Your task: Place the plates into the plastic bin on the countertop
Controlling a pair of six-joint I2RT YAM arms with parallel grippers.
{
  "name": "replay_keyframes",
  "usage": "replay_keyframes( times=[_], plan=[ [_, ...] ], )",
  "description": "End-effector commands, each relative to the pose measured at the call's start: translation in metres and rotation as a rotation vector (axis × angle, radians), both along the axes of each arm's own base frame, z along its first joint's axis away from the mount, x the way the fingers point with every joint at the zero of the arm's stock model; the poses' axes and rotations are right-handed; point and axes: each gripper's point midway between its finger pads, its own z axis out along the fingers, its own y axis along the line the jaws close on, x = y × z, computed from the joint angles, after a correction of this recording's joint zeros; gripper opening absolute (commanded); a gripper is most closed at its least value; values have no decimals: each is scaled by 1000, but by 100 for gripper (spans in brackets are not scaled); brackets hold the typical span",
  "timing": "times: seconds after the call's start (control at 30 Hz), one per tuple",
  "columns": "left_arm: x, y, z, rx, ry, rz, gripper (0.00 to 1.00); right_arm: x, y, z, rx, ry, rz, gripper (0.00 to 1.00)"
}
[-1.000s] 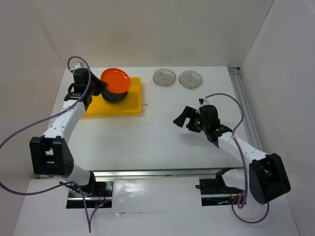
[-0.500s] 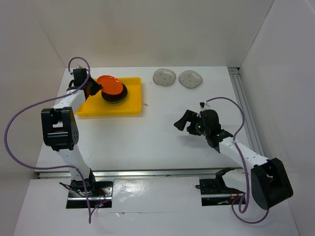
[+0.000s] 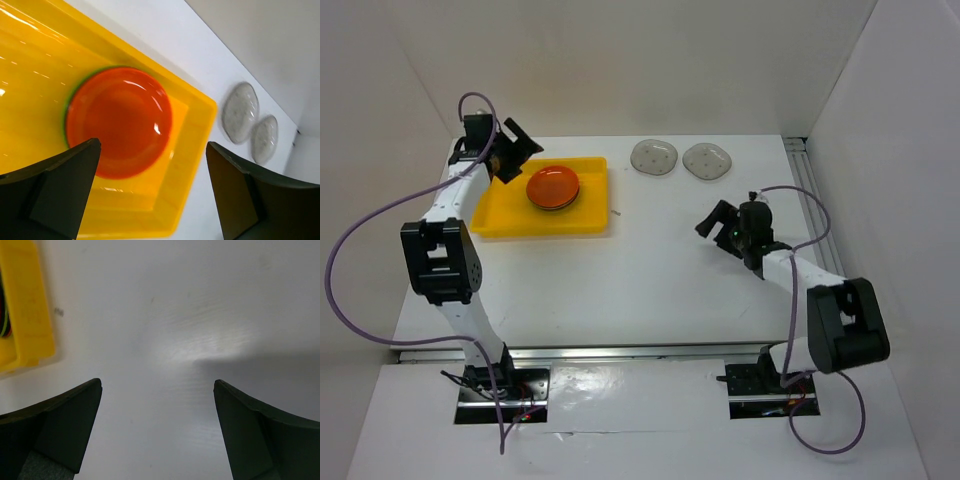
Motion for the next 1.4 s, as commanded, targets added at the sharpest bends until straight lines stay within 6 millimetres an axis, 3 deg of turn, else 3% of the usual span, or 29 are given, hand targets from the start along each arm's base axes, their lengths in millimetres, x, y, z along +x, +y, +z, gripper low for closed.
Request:
replay_keyframes(
  times=[0.0, 0.07, 0.1, 0.13, 0.17, 0.23, 0.27, 0.33, 0.37, 0.4, 0.43, 0.47, 0.53, 0.57, 0.6, 0.67, 0.7, 0.77, 0.93, 1.03, 1.07, 1.13, 1.17, 1.2, 1.23, 1.27, 1.3, 1.33, 1.37],
  plan=[
    [-29, -50, 41, -71, 22, -176, 100, 63, -44, 31, 22, -123, -175, 100],
    [-42, -80, 40, -49, 38, -272, 100, 83, -63, 7, 35, -70, -204, 100],
    [-52, -86, 36, -26, 79, -276, 100, 103, -68, 19, 44, -103, -211, 100],
    [-60, -109, 39, 2, 73, -334, 100, 113, -74, 12, 31, -92, -218, 100],
    [-66, -119, 45, 17, 64, -359, 100, 121, -84, -13, 24, -38, -240, 100],
    [-85, -145, 54, 76, 53, -426, 100, 146, -91, -10, 52, -76, -249, 100],
    [-92, -150, 57, 90, 57, -432, 100, 152, -99, -32, 62, -41, -252, 100],
    [-106, -153, 55, 114, 87, -433, 100, 176, -109, -31, 79, -68, -265, 99],
    [-113, -156, 51, 121, 114, -450, 100, 180, -114, -54, 83, -28, -270, 99],
    [-118, -154, 52, 126, 119, -446, 100, 197, -112, -47, 86, -53, -248, 97],
    [-121, -147, 56, 142, 120, -412, 100, 204, -112, -53, 91, -39, -241, 95],
    [-123, -140, 55, 145, 139, -355, 100, 207, -112, -79, 89, 10, -243, 94],
    [-131, -125, 52, 203, 165, -284, 100, 229, -113, -78, 87, 5, -230, 91],
    [-137, -124, 61, 220, 141, -275, 100, 235, -113, -82, 87, 11, -231, 87],
    [-140, -124, 64, 247, 128, -274, 100, 237, -113, -106, 86, 56, -232, 85],
    [-144, -123, 72, 328, 93, -230, 100, 255, -111, -105, 78, 82, -233, 80],
    [-149, -123, 77, 350, 78, -218, 100, 254, -107, -127, 69, 126, -234, 74],
    [-157, -126, 77, 406, 68, -193, 100, 263, -96, -129, 45, 155, -220, 68],
    [-170, -146, 83, 451, 25, -209, 100, 257, -97, -156, 39, 224, -278, 21],
    [-175, -158, 83, 451, 17, -242, 92, 253, -98, -161, 16, 264, -306, 0],
    [-175, -162, 79, 444, 27, -259, 92, 248, -101, -157, 10, 290, -331, 0],
    [-175, -171, 81, 427, 13, -296, 90, 242, -114, -126, -16, 261, -413, 0],
    [-176, -178, 79, 430, 6, -327, 90, 221, -119, -132, -39, 298, -447, 0],
    [-179, -188, 77, 437, -8, -359, 90, 222, -126, -83, -35, 222, -495, 0],
    [-180, -192, 74, 453, -16, -372, 97, 215, -134, -66, -57, 191, -530, 0],
    [-180, -202, 70, 441, -34, -408, 100, 194, -143, -66, -115, 198, -581, 0],
    [-182, -211, 73, 432, -59, -442, 100, 186, -144, -47, -153, 164, -579, 0],
    [-184, -219, 74, 426, -75, -475, 100, 184, -133, 1, -165, 63, -550, 0],
    [-185, -226, 67, 411, -58, -508, 100, 172, -127, 6, -195, 60, -512, 0]
  ],
)
